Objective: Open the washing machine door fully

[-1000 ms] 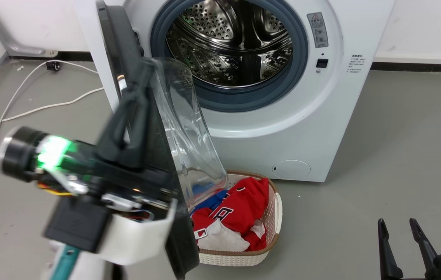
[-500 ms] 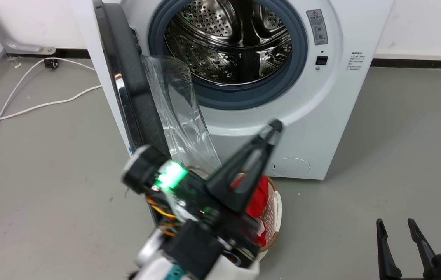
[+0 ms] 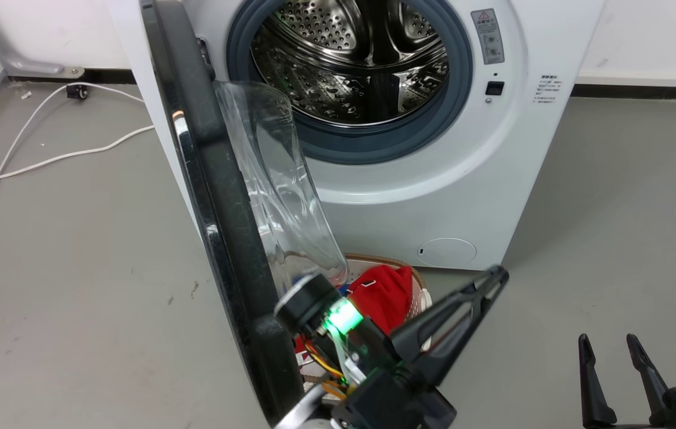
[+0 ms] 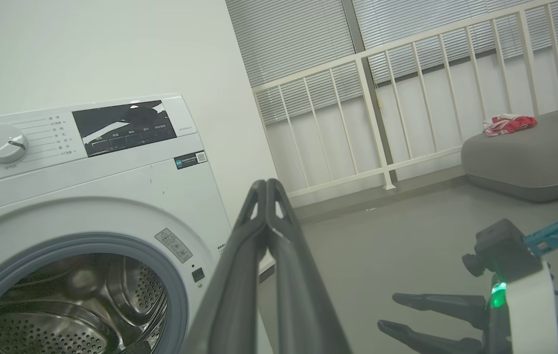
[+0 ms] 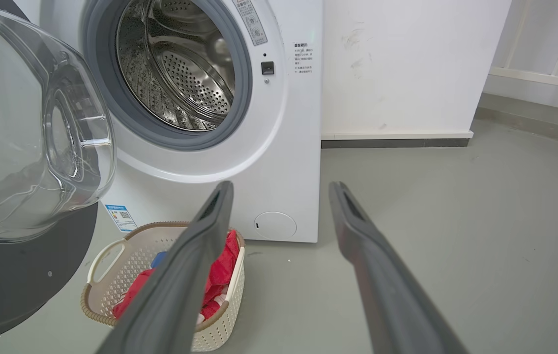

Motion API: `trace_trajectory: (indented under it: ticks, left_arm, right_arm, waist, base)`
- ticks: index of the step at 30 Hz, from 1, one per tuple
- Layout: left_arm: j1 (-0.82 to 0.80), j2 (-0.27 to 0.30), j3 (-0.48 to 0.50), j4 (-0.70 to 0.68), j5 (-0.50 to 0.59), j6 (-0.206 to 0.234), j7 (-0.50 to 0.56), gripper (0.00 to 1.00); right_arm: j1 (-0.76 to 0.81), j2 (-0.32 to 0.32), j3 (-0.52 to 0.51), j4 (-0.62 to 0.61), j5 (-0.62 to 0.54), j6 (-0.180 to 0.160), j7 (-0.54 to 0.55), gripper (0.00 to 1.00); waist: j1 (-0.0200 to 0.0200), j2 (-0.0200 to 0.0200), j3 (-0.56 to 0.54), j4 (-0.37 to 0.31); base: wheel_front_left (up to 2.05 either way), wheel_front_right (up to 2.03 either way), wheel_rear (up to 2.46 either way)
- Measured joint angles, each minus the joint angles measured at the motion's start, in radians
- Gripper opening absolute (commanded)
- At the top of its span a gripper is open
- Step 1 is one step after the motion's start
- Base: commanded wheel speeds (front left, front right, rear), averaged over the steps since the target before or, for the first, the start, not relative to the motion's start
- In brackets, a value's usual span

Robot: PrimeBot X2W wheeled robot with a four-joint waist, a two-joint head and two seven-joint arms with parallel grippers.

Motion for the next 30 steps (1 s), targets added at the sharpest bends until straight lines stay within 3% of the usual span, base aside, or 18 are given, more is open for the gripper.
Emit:
trace_trajectory:
  ticks: [13, 30]
  left_arm:
    - [0.076, 0.001, -0.073, 0.141, -0.018, 0.01, -0.002, 0.0]
    - [0.164, 0.038, -0.016, 0.206, -0.068, 0.099, -0.008, 0.0]
  right_arm:
    - [-0.002, 0.0, -0.002, 0.011, -0.001, 0.0, 0.0, 1.0]
    - [-0.003, 0.0, -0.008, 0.025, -0.005, 0.0, 0.0, 1.0]
  waist:
    - [0.0, 0.0, 0.011, 0.027]
    - [-0.0001, 0.0, 0.016, 0.085]
  base:
    - [0.0, 0.0, 0.0]
    - [0.0, 0.0, 0.0]
